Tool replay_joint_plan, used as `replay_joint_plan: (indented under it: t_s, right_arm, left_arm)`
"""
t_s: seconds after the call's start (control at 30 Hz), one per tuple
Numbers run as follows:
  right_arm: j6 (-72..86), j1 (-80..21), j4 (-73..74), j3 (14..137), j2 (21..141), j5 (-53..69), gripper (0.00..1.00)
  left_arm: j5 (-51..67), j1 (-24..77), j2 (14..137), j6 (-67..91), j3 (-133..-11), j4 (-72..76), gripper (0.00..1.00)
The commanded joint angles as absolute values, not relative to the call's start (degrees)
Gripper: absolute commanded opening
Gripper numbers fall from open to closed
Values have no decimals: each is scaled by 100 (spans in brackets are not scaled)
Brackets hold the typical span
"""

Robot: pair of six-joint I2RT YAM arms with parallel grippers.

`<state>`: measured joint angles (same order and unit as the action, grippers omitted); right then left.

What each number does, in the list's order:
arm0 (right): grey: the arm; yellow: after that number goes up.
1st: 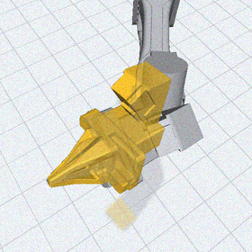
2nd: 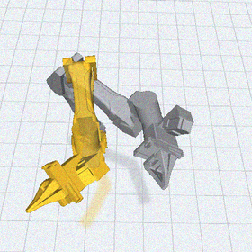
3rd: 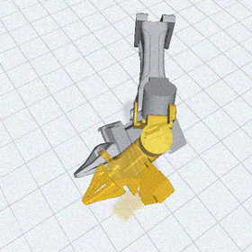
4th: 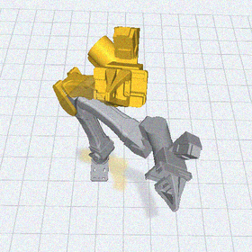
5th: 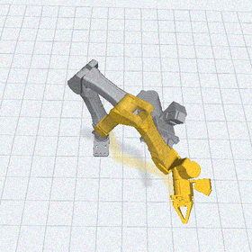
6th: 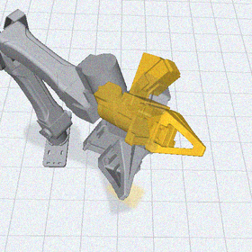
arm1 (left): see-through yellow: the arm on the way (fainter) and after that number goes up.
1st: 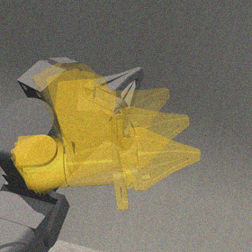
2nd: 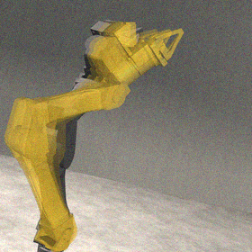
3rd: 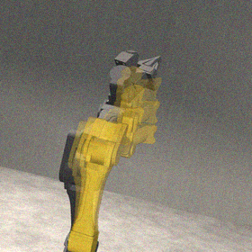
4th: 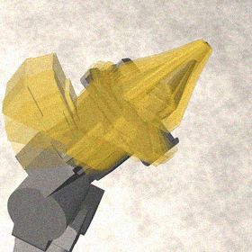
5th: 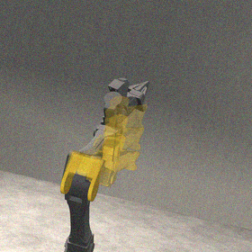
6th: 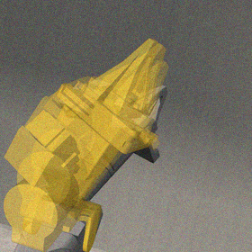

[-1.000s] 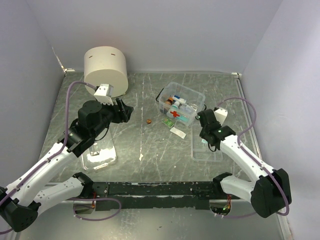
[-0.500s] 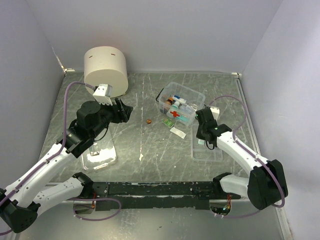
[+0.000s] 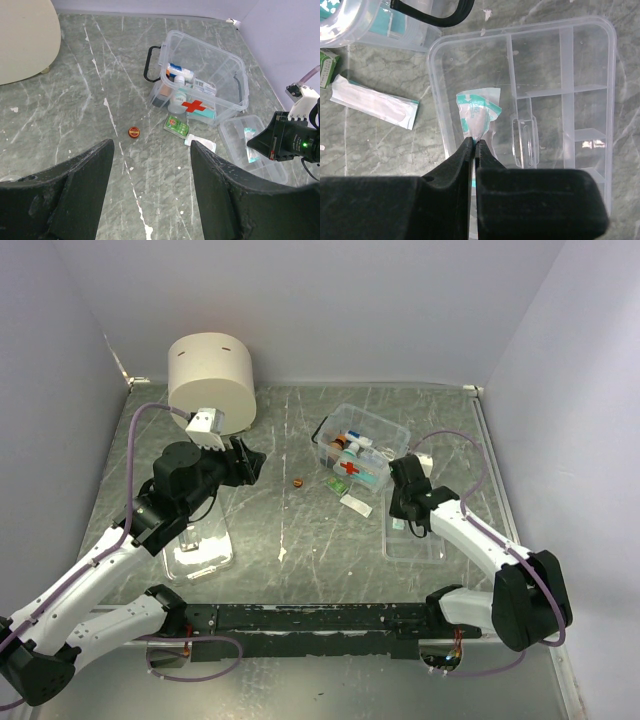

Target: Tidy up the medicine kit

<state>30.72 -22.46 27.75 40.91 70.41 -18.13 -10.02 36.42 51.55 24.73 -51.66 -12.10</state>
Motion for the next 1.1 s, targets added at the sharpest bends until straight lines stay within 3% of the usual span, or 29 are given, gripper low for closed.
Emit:
replay_joint_plan:
  t_s: [0.0, 0.17, 0.3, 0.57, 0.73, 1.07]
  right_arm:
    - [3070, -2211, 2735, 4131, 7047, -1791, 0]
    - [3874, -2207, 3421, 4353, 6867, -2425, 0]
    - [5622, -2206, 4647, 4527, 6628, -3056, 0]
    - [8549, -2208, 5990, 4299, 6217, -2623, 0]
    - [9834, -2207, 6352, 4229, 6502, -2213, 0]
    - [10855, -2206, 5839, 3882, 6758, -1850, 0]
  left_arm:
    - [-980, 3630, 5114, 2530, -5128, -1079, 73]
    - [-1017, 3631, 5072, 2529, -5107, -1070, 73]
    - [-1037, 3630, 5071, 2545, -5109, -1075, 73]
    - [-1045, 3635, 5043, 2579, -5099, -1085, 73]
    - [-1081, 3631, 5016, 2579, -5094, -1097, 73]
    - [-1179, 3635, 4979, 2548, -5106, -1147, 73]
